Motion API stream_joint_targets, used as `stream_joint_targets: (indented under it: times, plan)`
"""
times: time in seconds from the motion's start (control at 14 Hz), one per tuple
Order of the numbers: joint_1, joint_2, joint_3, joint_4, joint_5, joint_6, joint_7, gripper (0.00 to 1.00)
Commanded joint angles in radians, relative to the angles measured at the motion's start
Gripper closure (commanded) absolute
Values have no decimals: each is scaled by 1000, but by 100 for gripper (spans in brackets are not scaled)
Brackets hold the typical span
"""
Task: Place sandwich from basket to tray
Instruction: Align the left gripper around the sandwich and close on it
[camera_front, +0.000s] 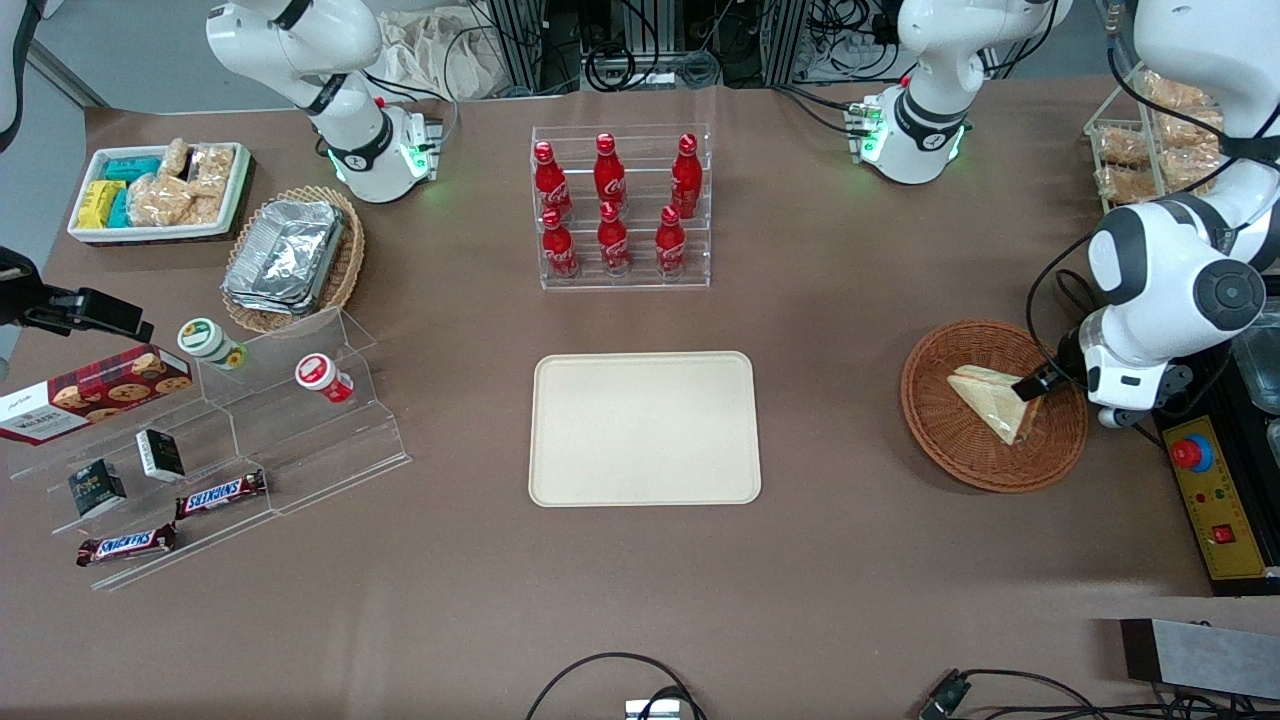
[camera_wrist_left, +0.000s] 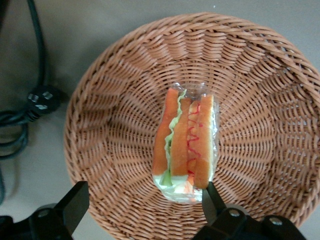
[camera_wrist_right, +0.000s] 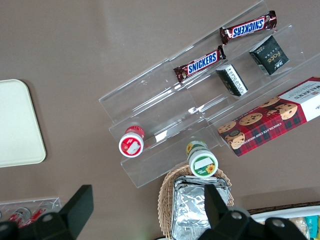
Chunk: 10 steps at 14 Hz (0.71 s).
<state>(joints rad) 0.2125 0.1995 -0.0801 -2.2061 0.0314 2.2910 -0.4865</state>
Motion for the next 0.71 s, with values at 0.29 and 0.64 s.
stream_joint_targets:
  times: [0.29, 0.64]
  plan:
    - [7, 32, -10, 6, -59, 28, -17, 0]
    - [-2, 35, -18, 143, -61, -140, -63, 0]
